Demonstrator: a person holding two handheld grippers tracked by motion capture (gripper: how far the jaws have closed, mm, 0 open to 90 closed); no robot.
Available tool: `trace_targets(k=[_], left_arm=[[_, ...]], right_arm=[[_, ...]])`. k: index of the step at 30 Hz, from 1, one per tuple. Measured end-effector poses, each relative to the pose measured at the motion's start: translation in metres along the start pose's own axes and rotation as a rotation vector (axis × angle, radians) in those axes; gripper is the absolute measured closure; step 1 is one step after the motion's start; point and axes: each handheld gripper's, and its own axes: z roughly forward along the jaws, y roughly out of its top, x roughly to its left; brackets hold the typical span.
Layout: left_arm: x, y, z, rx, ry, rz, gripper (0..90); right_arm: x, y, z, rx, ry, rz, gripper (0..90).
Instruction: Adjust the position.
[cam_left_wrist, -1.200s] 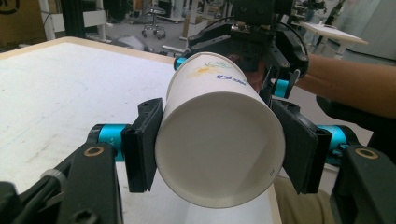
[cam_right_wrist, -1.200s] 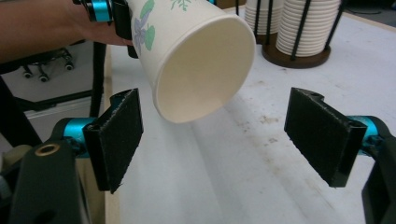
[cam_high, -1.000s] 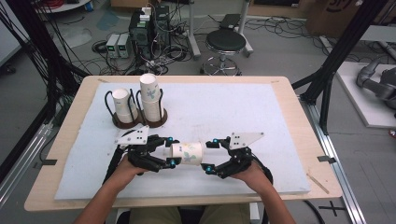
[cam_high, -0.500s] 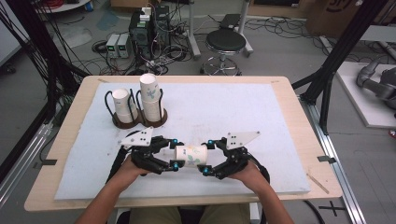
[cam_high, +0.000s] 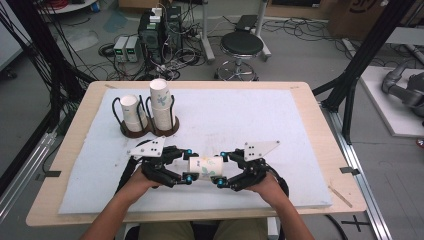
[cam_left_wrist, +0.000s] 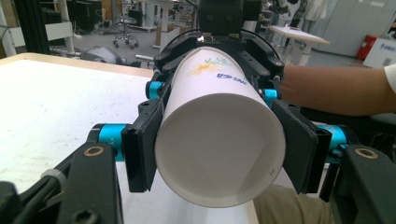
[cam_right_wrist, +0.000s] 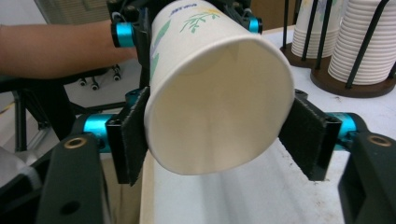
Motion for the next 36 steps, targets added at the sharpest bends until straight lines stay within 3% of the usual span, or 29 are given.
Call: trace_targets(k=[8, 10, 13, 17, 22, 26, 32, 36], left_arm=[[-0.001, -0.001, 0.001, 0.023, 0.000, -0.010, 37.1], [-0.002, -0.002, 0.001, 0.039, 0.023, -0.017, 36.0], [-0.001, -0.002, 0.002, 0.062, 0.051, -0.069, 23.2], [-0.002, -0.002, 0.000, 0.092, 0.085, -0.083, 16.3], [-0.003, 0.004, -0.006, 0.131, 0.106, -0.058, 16.3], [-0.003, 0.011, -0.013, 0.154, 0.129, -0.033, 16.3], [-0.005, 0.018, -0.017, 0.202, 0.163, -0.003, 16.5], [-0.004, 0.023, -0.018, 0.226, 0.171, 0.005, 16.5]], right_arm=[[0.000, 0.002, -0.003, 0.017, 0.007, 0.001, 36.6], [0.001, 0.003, -0.004, 0.025, 0.006, 0.001, 36.9], [0.002, 0.005, -0.005, 0.041, 0.001, 0.000, 36.9], [0.003, 0.005, -0.005, 0.077, -0.013, -0.001, 36.8], [0.000, 0.007, -0.009, 0.096, -0.038, 0.006, 36.4], [-0.003, 0.012, -0.010, 0.147, -0.072, -0.004, 36.4], [-0.004, 0.024, -0.005, 0.248, -0.097, -0.016, 36.4], [-0.005, 0.036, -0.001, 0.324, -0.108, -0.050, 36.3]])
